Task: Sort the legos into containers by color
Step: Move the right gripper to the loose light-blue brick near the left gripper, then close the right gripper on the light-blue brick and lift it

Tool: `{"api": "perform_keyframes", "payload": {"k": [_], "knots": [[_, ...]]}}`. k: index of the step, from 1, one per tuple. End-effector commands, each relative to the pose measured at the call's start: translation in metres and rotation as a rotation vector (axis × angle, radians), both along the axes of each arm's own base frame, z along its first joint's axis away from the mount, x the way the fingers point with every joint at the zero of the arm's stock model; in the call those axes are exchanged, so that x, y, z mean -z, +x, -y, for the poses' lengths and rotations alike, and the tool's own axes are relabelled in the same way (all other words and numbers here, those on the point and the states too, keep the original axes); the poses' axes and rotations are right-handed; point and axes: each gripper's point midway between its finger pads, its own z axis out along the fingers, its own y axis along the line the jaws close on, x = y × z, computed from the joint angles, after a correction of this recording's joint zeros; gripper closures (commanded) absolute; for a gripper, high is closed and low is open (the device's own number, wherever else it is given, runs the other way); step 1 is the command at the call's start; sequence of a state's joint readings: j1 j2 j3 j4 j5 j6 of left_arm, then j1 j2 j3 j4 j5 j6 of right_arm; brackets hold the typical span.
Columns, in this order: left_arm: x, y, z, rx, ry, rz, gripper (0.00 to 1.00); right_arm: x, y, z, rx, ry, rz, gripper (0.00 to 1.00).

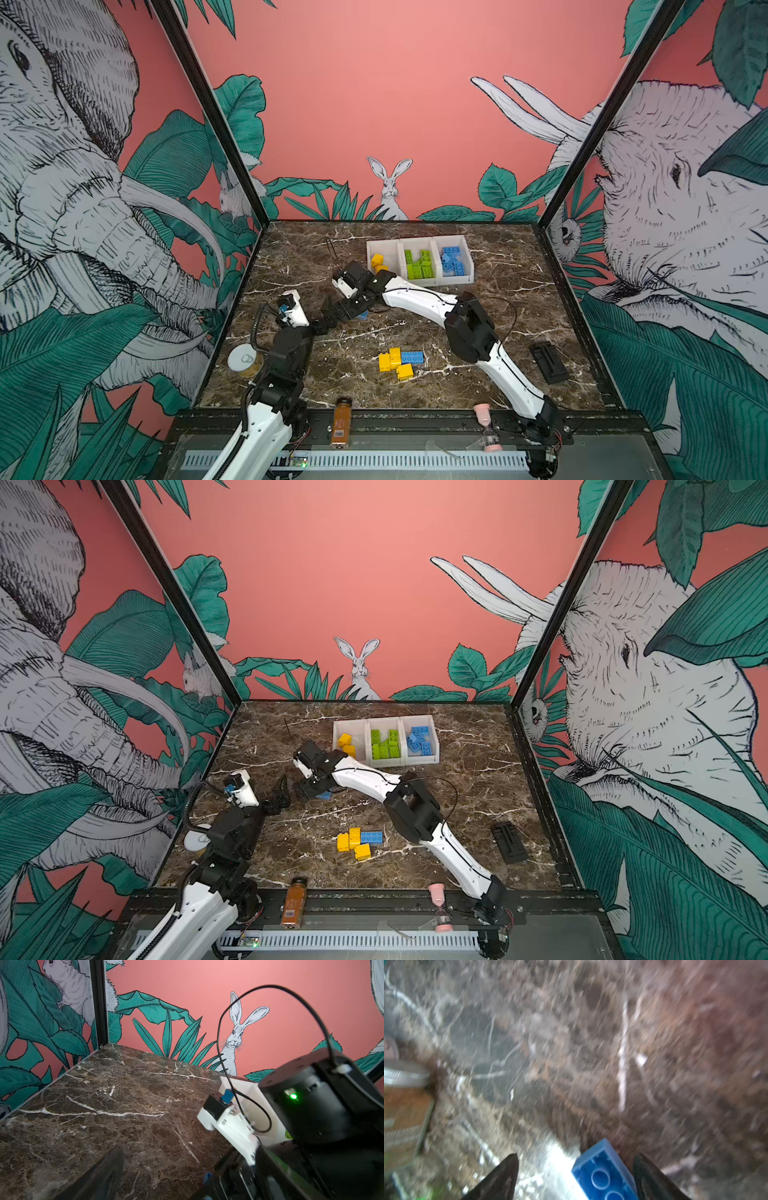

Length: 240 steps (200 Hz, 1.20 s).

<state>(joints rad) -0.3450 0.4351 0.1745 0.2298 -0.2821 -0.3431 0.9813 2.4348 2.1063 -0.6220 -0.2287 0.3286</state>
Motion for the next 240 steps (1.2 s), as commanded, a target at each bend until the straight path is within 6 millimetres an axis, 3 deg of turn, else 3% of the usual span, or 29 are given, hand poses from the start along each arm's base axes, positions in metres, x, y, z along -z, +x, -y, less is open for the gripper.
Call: {"api": "perform_keyframes", "payload": {"k": [1, 21, 39, 65, 240], "knots": [[0.003, -0.001, -0.008, -0.041, 0.001, -0.005, 0.01, -0.024, -0.02, 0.013, -0.012, 0.001, -0.023, 0.17], [0.003, -0.001, -0.007, -0.038, 0.001, -0.004, 0.01, -0.044, -0.019, 0.023, 0.002, 0.019, 0.041, 0.16], [0.003, -0.001, -0.008, -0.04, 0.002, -0.004, 0.01, -0.049, -0.014, 0.032, -0.003, 0.008, 0.116, 0.15], [0.003, 0.0, -0.008, -0.042, 0.004, -0.004, 0.01, -0.037, -0.007, 0.047, -0.011, -0.077, 0.165, 0.15], [0.007, 0.001, -0.008, -0.044, 0.011, -0.014, 0.01, 0.013, 0.0, 0.029, -0.054, -0.175, 0.177, 0.44]]}}
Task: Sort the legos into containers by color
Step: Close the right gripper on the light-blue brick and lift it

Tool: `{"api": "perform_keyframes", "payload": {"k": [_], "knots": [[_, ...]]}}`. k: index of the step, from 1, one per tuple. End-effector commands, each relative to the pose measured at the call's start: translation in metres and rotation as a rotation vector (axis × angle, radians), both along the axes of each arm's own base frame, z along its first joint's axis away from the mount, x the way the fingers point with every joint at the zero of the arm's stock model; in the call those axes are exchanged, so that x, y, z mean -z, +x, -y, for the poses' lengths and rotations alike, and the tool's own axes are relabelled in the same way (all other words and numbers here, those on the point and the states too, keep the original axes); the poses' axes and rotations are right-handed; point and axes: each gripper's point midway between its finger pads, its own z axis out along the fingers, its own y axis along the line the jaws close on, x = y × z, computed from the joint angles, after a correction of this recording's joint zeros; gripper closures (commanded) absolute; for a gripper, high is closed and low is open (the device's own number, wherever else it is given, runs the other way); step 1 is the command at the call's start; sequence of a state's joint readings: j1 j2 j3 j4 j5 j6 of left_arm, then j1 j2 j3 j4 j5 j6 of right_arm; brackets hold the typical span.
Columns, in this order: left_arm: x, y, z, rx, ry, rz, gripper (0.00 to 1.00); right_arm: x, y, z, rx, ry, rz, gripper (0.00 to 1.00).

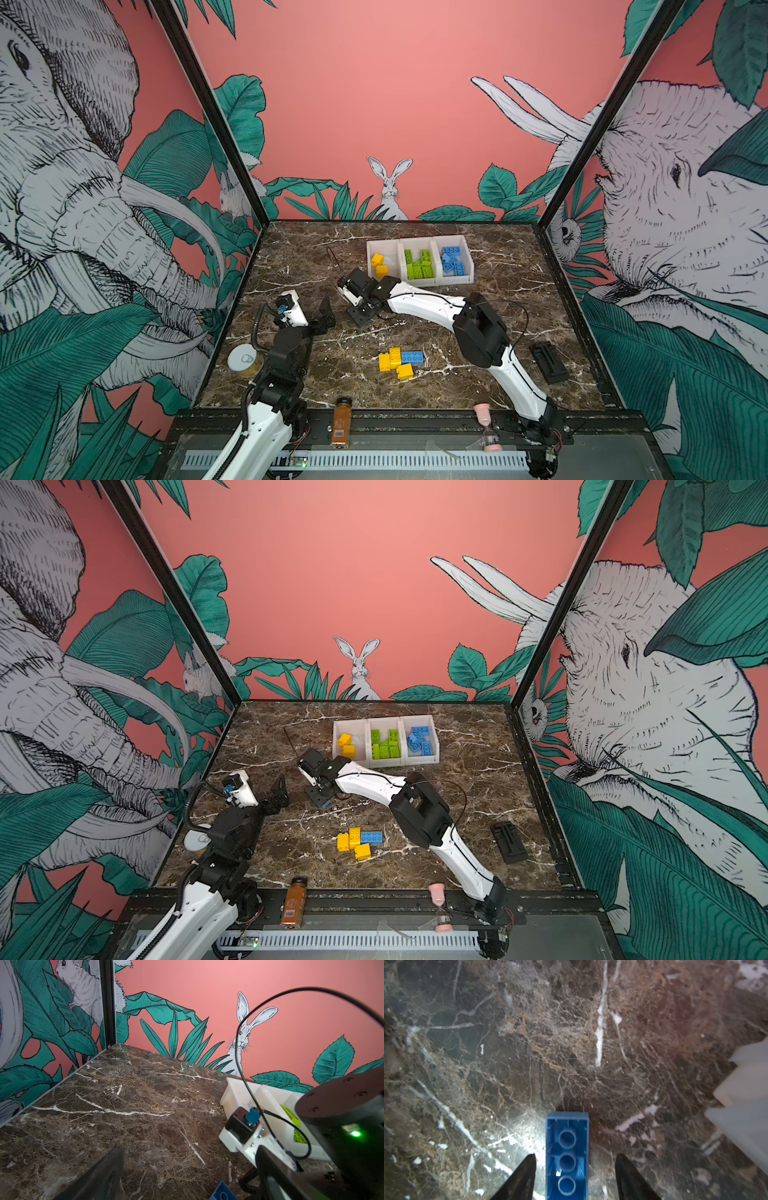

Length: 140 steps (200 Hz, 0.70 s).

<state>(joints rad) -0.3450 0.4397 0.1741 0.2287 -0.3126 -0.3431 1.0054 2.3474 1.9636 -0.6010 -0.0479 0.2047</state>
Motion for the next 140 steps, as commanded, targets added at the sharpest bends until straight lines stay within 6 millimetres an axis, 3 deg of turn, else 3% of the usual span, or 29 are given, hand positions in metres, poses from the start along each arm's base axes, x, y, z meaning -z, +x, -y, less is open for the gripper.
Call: {"api": "perform_keyframes", "payload": {"k": [1, 17, 61, 101, 140], "knots": [[0.005, 0.0, -0.003, -0.015, 0.006, -0.009, 0.01, 0.009, -0.001, 0.0, -0.006, -0.038, 0.008, 0.44], [0.005, 0.0, -0.004, -0.019, 0.007, -0.01, 0.01, 0.012, -0.001, -0.001, -0.006, -0.038, 0.003, 0.54], [0.004, -0.002, -0.005, -0.024, -0.007, -0.008, 0.01, 0.012, -0.002, -0.006, -0.013, -0.017, -0.016, 0.62], [0.004, -0.002, -0.005, -0.023, -0.003, -0.015, 0.01, -0.018, 0.006, -0.001, 0.014, 0.069, 0.004, 0.75], [0.004, -0.001, -0.001, -0.001, 0.009, -0.016, 0.01, -0.059, 0.025, 0.023, 0.07, 0.175, 0.024, 0.82]]}}
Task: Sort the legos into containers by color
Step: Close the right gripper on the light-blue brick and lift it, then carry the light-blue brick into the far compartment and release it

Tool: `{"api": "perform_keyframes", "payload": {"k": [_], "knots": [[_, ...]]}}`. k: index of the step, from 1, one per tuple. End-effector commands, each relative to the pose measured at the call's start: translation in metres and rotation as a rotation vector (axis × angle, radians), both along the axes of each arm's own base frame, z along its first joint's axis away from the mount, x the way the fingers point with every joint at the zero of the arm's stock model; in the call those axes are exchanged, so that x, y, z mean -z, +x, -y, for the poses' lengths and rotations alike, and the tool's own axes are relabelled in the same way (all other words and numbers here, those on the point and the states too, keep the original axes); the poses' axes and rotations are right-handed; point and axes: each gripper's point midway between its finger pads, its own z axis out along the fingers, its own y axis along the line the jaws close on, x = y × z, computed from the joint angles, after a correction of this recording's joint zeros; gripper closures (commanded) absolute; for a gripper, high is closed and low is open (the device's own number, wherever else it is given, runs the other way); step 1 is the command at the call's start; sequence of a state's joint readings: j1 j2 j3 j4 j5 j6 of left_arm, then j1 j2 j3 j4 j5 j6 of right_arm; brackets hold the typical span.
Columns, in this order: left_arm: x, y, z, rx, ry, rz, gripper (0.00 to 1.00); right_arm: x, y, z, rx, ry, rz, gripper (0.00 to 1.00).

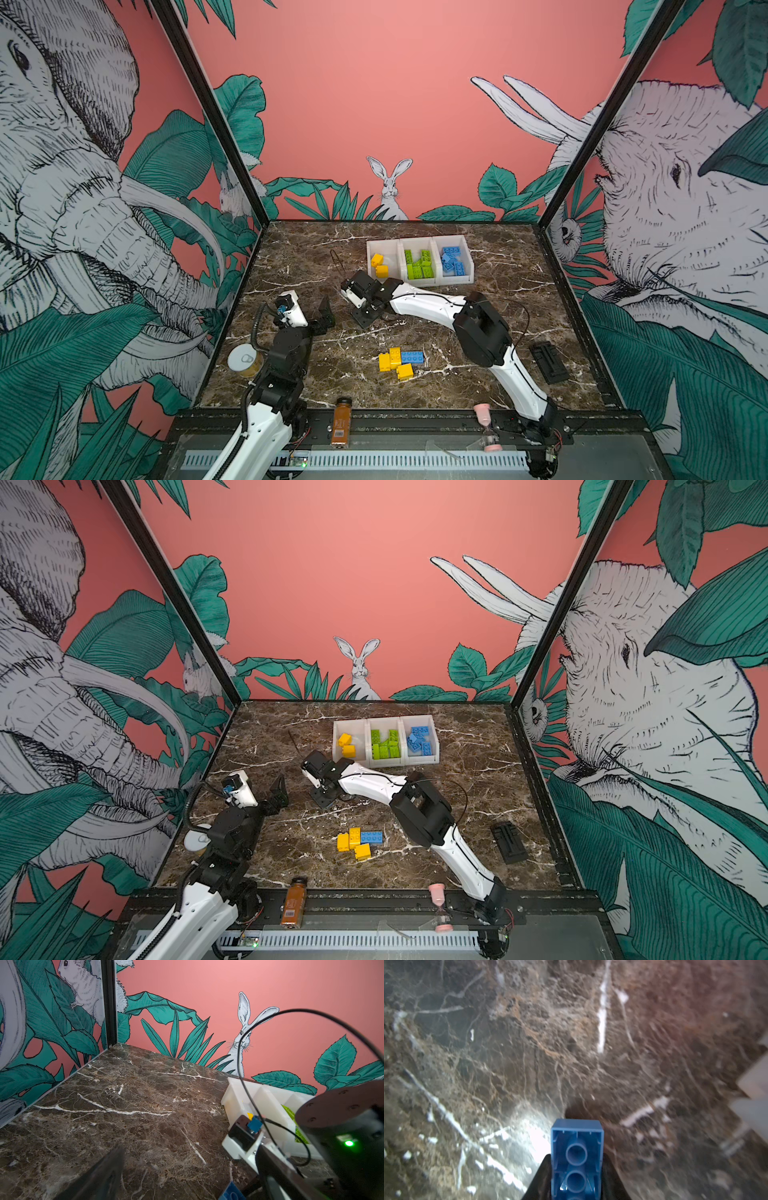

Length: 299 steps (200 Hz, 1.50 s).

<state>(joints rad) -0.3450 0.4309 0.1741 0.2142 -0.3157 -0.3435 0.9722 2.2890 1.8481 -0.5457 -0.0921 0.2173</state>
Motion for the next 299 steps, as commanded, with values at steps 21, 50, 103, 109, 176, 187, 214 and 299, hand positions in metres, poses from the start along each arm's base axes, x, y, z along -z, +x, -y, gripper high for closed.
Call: {"api": "perform_keyframes", "payload": {"k": [21, 50, 103, 109, 176, 187, 214, 299], "knots": [[0.004, 0.002, 0.002, 0.01, 0.015, -0.021, 0.01, -0.084, 0.035, 0.026, 0.083, 0.181, 0.088, 0.84], [0.005, 0.005, 0.005, 0.025, 0.017, -0.032, 0.01, -0.106, 0.061, 0.066, 0.143, 0.204, 0.112, 0.84], [0.007, 0.012, 0.019, 0.091, 0.042, -0.062, 0.01, -0.134, 0.124, 0.159, 0.314, 0.223, 0.148, 0.84], [0.007, 0.014, 0.022, 0.102, 0.046, -0.069, 0.01, -0.134, 0.13, 0.17, 0.335, 0.223, 0.15, 0.84], [0.012, 0.024, 0.044, 0.211, 0.057, -0.127, 0.01, -0.107, 0.194, 0.275, 0.566, 0.154, 0.162, 0.84], [0.014, 0.026, 0.049, 0.234, 0.06, -0.15, 0.01, -0.097, 0.202, 0.284, 0.586, 0.147, 0.148, 0.83], [0.016, 0.032, 0.06, 0.284, 0.081, -0.2, 0.01, -0.078, 0.213, 0.29, 0.597, 0.129, 0.108, 0.77], [0.024, 0.014, 0.11, 0.468, 0.202, -0.496, 0.06, -0.194, 0.187, 0.309, 0.582, 0.225, 0.373, 0.11]]}}
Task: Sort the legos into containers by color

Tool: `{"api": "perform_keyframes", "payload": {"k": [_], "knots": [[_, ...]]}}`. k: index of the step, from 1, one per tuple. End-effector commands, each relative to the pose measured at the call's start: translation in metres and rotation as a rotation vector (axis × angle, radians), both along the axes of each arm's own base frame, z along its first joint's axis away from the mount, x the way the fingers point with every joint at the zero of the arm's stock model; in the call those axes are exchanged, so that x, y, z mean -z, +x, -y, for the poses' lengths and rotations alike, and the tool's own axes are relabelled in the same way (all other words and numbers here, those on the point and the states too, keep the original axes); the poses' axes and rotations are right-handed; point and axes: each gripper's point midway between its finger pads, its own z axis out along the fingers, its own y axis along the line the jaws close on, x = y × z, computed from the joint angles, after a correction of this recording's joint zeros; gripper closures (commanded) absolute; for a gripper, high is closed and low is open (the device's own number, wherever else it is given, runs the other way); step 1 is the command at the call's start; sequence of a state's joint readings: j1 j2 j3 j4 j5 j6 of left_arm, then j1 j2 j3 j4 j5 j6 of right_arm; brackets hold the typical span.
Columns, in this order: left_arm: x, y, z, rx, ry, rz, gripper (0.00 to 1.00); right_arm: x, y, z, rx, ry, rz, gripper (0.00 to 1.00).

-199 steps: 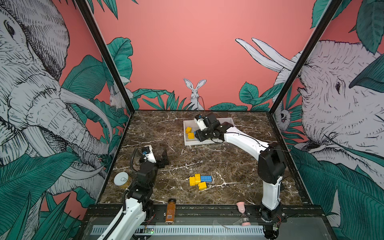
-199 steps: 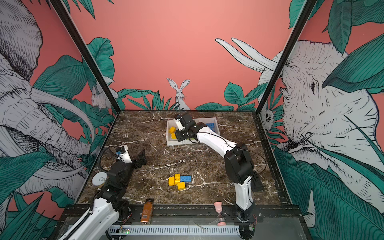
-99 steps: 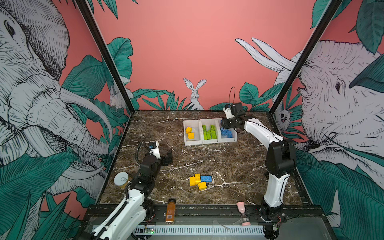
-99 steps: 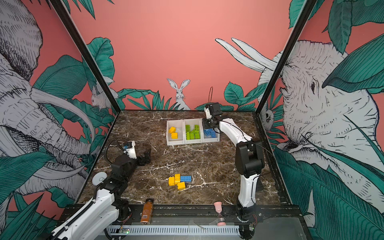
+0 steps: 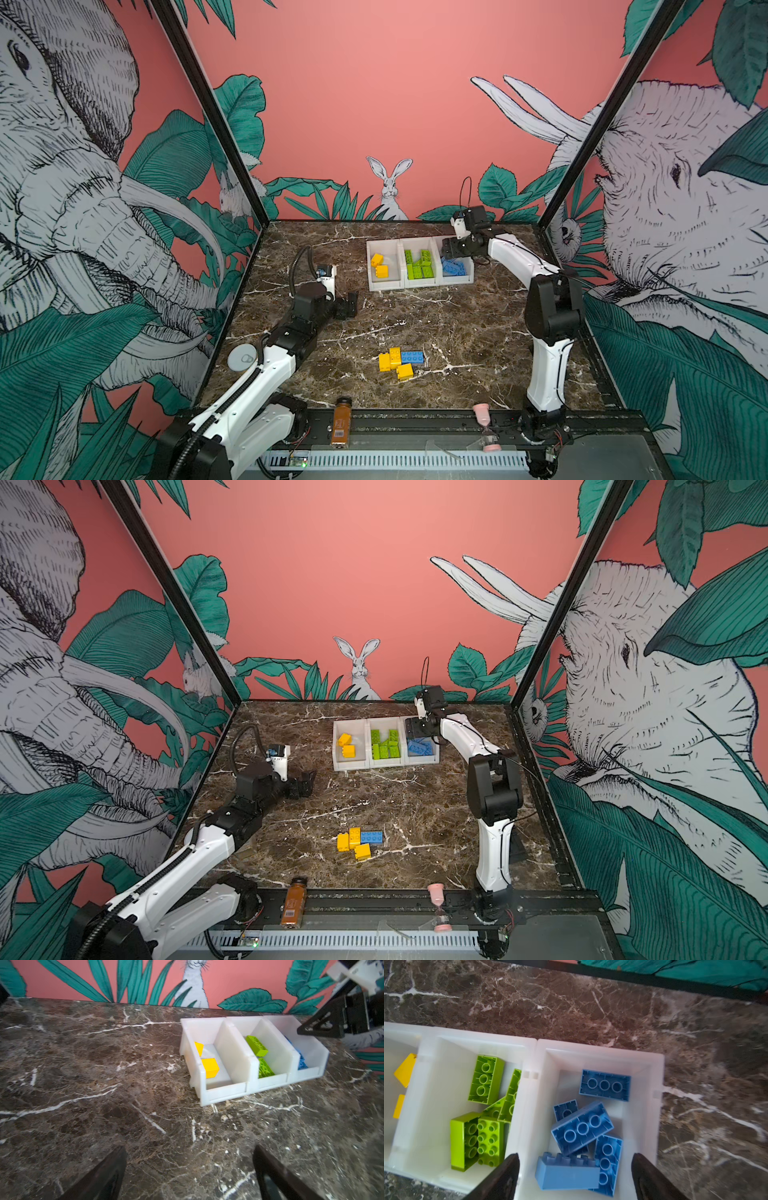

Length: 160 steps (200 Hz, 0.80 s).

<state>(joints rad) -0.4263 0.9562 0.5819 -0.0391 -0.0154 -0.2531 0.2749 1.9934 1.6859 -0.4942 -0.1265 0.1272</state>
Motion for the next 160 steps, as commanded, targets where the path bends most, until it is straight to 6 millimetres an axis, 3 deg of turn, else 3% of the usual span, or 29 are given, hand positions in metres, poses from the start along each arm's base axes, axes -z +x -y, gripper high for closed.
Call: {"api": "perform_keyframes", "payload": {"k": [1, 20, 22, 29, 57, 78, 126, 160], "knots": [[0.013, -0.022, 0.015, 0.08, 0.078, -0.134, 0.06, -0.096, -0.018, 0.003, -0.016, 0.066, 0.238, 0.11], [0.02, -0.037, 0.022, 0.104, 0.117, -0.201, 0.07, -0.126, -0.051, -0.001, -0.046, 0.193, 0.379, 0.03], [0.021, -0.038, 0.022, 0.106, 0.122, -0.208, 0.07, -0.119, -0.058, -0.001, -0.051, 0.202, 0.373, 0.02], [0.025, -0.043, 0.023, 0.108, 0.132, -0.238, 0.07, -0.126, -0.07, 0.0, -0.058, 0.235, 0.428, 0.02], [0.048, -0.068, 0.036, 0.142, 0.179, -0.376, 0.12, -0.109, -0.109, 0.046, 0.136, 0.227, 0.577, 0.02], [0.062, -0.092, 0.054, 0.197, 0.258, -0.452, 0.13, -0.085, -0.133, 0.07, 0.23, 0.197, 0.616, 0.02], [0.081, -0.124, 0.08, 0.242, 0.326, -0.562, 0.2, -0.039, -0.153, 0.089, 0.319, 0.163, 0.557, 0.02], [0.098, -0.133, 0.092, 0.229, 0.287, -0.595, 0.25, -0.015, -0.159, 0.069, 0.242, 0.26, 0.513, 0.02]]}}
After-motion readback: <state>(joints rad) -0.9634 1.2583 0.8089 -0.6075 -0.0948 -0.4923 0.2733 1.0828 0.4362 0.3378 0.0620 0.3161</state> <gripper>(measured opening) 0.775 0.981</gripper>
